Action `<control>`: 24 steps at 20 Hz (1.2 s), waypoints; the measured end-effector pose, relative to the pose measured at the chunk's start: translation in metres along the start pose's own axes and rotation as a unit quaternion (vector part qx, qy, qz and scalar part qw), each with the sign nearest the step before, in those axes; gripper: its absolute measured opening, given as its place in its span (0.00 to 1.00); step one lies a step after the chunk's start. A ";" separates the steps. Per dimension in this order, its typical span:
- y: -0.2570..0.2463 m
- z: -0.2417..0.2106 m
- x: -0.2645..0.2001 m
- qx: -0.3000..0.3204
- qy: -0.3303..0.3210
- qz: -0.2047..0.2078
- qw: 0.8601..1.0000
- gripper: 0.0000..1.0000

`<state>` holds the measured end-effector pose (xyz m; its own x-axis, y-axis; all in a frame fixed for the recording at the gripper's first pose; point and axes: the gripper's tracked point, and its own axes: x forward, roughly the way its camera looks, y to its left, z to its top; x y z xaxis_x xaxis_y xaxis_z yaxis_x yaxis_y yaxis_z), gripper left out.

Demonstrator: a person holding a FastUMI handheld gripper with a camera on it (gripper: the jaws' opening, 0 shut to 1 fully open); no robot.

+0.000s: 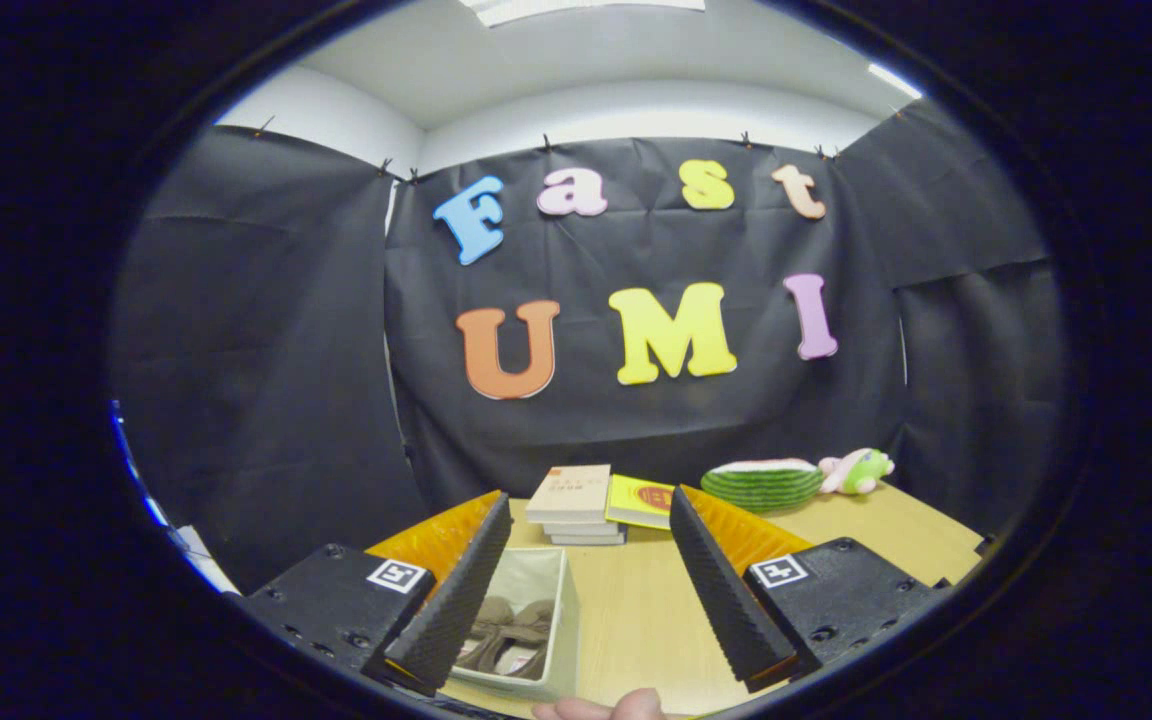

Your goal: Open the storage box then place both shoes into the box .Put the left shoe in first, then the right shoe, with the right side of both shoes facing outward in a uniform manner.

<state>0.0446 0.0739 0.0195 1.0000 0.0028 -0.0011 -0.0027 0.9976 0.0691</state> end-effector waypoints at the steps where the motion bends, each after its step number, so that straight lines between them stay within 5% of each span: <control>1: 0.001 -0.003 -0.008 -0.001 -0.006 -0.001 1.000 1.00; 7: 0.001 -0.012 -0.039 -0.011 -0.052 -0.032 0.998 1.00; 24: 0.049 -0.034 -0.030 -0.013 -0.041 0.009 0.999 1.00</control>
<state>0.0149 0.1252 -0.0112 0.9966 0.0160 0.0808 -0.0195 0.9989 0.0434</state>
